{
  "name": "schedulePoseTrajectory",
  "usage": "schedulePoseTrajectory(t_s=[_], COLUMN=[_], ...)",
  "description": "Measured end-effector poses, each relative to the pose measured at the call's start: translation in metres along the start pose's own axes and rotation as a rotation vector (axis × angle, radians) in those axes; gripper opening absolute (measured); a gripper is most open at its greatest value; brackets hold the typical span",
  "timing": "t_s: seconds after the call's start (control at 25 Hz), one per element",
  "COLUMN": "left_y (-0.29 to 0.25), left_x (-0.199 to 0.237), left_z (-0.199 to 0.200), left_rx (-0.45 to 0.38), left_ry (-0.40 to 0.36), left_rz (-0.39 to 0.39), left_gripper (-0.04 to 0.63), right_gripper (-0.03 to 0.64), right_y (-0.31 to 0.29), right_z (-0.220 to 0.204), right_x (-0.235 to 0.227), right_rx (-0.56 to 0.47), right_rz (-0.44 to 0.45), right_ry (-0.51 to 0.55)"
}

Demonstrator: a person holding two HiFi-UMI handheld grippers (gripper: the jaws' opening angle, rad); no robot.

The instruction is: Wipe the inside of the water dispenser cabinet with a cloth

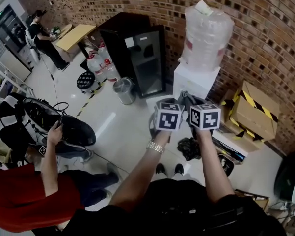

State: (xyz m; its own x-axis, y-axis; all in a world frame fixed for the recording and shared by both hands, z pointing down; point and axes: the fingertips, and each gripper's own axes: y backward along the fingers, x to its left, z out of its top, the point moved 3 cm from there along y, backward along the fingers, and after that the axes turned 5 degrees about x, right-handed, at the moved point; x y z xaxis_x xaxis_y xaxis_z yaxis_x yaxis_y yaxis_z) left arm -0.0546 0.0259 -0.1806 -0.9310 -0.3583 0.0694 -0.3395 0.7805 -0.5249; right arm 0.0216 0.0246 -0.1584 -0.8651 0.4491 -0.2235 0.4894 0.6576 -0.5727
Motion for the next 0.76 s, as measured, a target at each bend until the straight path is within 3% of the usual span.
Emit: schedulePoseTrajectory(t_s=[0.76], left_y=[-0.004], left_x=[0.003], left_z=[0.0], left_rx=[0.008], left_ry=[0.012], left_rz=[-0.003], left_gripper=[0.003], right_gripper=[0.025], right_y=[-0.005], right_z=[0.002], right_x=[0.006], right_rx=[0.014], right_rz=[0.037], right_ry=[0.008])
